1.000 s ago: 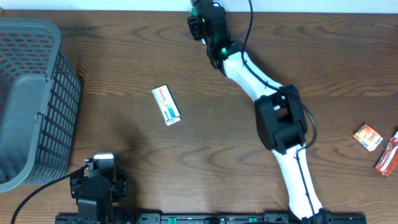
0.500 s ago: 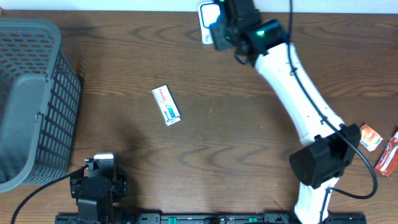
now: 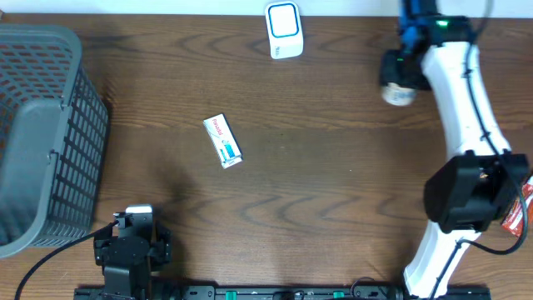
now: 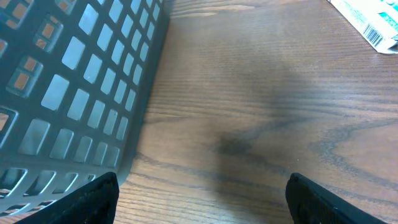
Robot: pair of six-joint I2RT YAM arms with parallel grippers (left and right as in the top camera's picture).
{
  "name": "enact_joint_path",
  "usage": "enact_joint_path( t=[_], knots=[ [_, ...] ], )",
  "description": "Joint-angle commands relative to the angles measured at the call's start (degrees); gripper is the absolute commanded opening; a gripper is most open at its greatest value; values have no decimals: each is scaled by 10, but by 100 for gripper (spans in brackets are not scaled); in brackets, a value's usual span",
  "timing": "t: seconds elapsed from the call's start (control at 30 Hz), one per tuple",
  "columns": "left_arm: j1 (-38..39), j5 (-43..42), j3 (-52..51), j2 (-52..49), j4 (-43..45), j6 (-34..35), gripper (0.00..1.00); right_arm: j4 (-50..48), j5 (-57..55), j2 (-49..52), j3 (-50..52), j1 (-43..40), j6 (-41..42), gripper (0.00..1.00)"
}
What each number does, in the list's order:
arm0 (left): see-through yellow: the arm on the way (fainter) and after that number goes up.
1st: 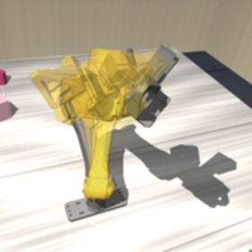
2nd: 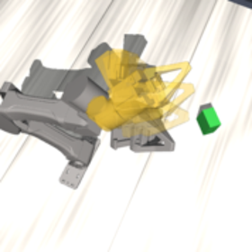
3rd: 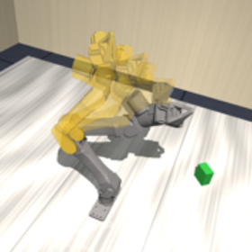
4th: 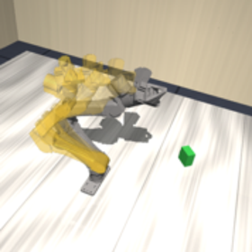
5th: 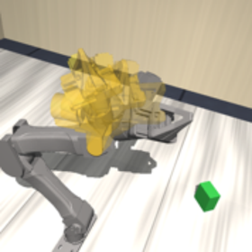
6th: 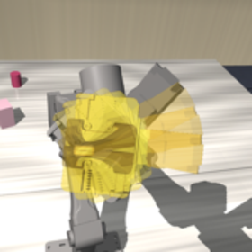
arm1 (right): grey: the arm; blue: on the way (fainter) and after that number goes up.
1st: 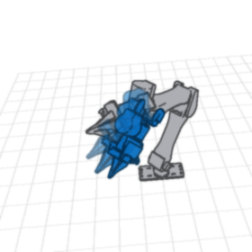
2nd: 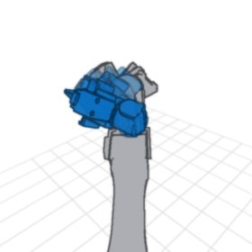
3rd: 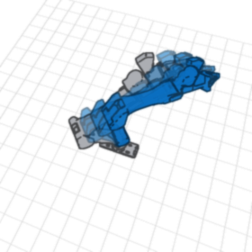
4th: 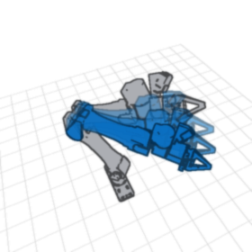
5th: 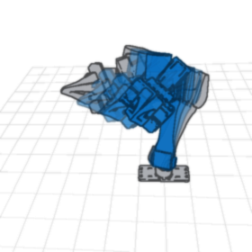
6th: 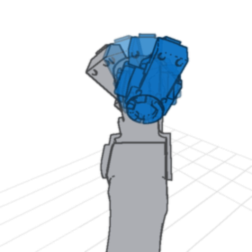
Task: Scan the item barcode
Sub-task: 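Carry the bottle to the right table edge and release it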
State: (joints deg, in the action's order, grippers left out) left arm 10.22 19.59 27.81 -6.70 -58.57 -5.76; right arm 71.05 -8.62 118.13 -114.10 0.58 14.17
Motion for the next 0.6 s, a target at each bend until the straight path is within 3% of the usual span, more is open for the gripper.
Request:
enact_joint_path(
  t=[0.0, 0.2, 0.57],
  knots=[
    [-2, 2, 5, 1, -1, 5, 86, -10, -5, -3, 31, -55, 48, 55],
    [-2, 2, 5, 1, -1, 5, 86, -45, -8, -3, 79, -136, 88, 56],
    [-2, 2, 5, 1, -1, 5, 86, -91, -52, -3, 141, -235, 243, 53]
  ],
)
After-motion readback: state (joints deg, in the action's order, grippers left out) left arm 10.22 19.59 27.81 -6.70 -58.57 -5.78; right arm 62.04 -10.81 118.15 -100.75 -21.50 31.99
